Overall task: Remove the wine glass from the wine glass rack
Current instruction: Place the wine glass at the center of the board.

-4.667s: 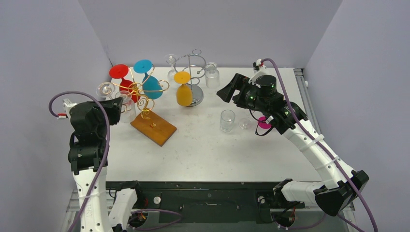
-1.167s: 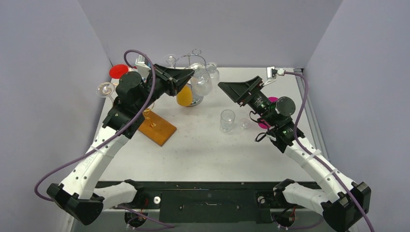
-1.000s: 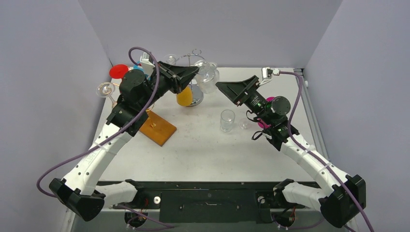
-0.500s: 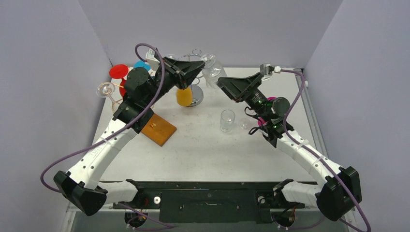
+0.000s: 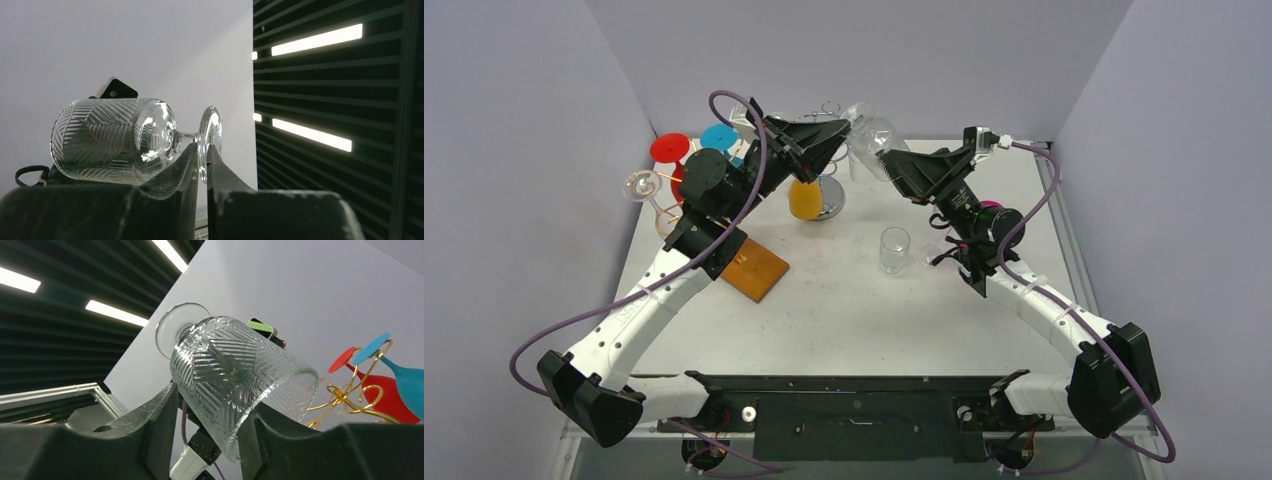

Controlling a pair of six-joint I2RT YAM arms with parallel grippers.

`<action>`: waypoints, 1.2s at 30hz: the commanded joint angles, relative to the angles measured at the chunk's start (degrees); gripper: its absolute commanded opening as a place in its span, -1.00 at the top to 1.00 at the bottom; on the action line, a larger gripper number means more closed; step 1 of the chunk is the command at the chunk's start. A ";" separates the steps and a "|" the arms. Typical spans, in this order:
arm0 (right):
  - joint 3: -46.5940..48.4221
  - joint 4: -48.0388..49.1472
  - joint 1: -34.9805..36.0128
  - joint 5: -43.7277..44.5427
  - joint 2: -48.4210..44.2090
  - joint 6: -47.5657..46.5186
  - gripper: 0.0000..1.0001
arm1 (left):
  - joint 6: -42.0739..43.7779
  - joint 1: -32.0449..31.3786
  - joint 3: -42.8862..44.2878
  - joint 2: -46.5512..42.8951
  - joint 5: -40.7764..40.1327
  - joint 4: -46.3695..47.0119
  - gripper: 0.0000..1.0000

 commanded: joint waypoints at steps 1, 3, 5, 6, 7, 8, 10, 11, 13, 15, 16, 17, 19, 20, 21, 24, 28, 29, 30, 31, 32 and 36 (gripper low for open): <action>1.81 9.80 0.01 0.75 0.10 2.35 0.44 | -1.63 -0.46 -1.16 -1.62 0.67 8.22 1.00; 2.06 9.61 0.01 1.20 0.04 2.21 0.78 | -1.95 -0.60 -1.88 -1.70 1.00 9.24 1.00; 2.22 8.91 -0.05 1.64 -0.28 2.02 1.00 | -1.63 -0.60 -2.50 -1.78 1.23 9.43 0.90; 2.20 8.69 -0.07 1.79 -0.39 1.71 1.00 | -1.06 -0.71 -2.67 -1.84 1.26 9.34 0.86; 2.20 8.40 -0.12 2.04 -0.80 1.47 1.00 | -0.72 -0.73 -3.03 -1.93 1.31 9.31 0.76; 2.13 7.51 -0.22 2.16 -1.01 0.93 1.00 | 0.13 -0.74 -3.20 -2.00 1.46 9.19 0.67; 1.91 4.92 -0.51 2.58 -2.20 -0.43 1.00 | 2.19 -0.74 -3.41 -2.42 1.70 7.91 0.38; 1.83 3.67 -0.76 2.92 -3.41 -1.05 1.00 | 2.88 -0.74 -3.47 -2.55 1.75 6.67 0.21; 1.65 -1.24 -1.41 3.70 -6.03 -3.65 1.00 | 4.96 -0.73 -3.96 -3.05 2.10 4.99 -0.07; 1.74 -8.34 -2.30 4.72 -9.11 -8.42 1.00 | 6.99 -0.60 -4.85 -3.80 2.36 3.38 -0.33; 2.04 -13.76 -2.64 5.18 -10.21 -9.84 1.00 | 8.85 -0.54 -5.40 -4.28 2.47 2.75 -0.49; 2.59 -16.49 -3.38 6.13 -12.51 -12.62 1.00 | 9.95 -0.38 -5.57 -4.50 2.76 1.01 -0.56; 4.63 -27.38 -4.63 7.90 -15.82 -17.35 1.00 | 13.25 -0.19 -5.94 -5.12 3.22 -1.50 -0.74; 5.34 -34.68 -5.03 9.39 -16.73 -18.92 1.00 | 15.60 -0.11 -5.92 -5.41 3.34 -2.37 -0.84; 7.34 -38.28 -5.67 10.19 -18.49 -22.00 1.00 | 16.79 0.01 -5.78 -5.45 3.99 -4.47 -0.96; 12.01 -56.41 -7.03 14.55 -20.83 -28.48 1.00 | 23.62 0.21 -3.80 -4.78 6.06 -9.03 -0.93; 21.51 -78.17 -9.68 21.54 -20.14 -37.85 1.00 | 33.41 -0.05 -0.11 -3.42 8.21 -17.86 -0.93; 24.67 -84.46 -10.37 22.73 -19.77 -40.25 1.00 | 36.37 -0.13 0.20 -3.45 8.24 -19.03 -0.93; 26.35 -87.30 -12.32 24.56 -18.68 -41.22 1.00 | 37.64 -0.41 0.69 -3.56 8.09 -21.38 -0.93; 29.17 -92.76 -13.49 24.90 -18.12 -42.90 1.00 | 40.28 -0.58 1.15 -3.56 7.72 -22.42 -0.93; 30.45 -95.27 -16.33 26.53 -16.86 -43.60 1.00 | 41.71 -1.10 1.44 -3.57 7.53 -24.66 -0.93; 35.78 -105.55 -26.75 26.04 -13.36 -47.43 1.00 | 49.73 -2.93 3.54 -3.81 4.86 -32.05 -0.93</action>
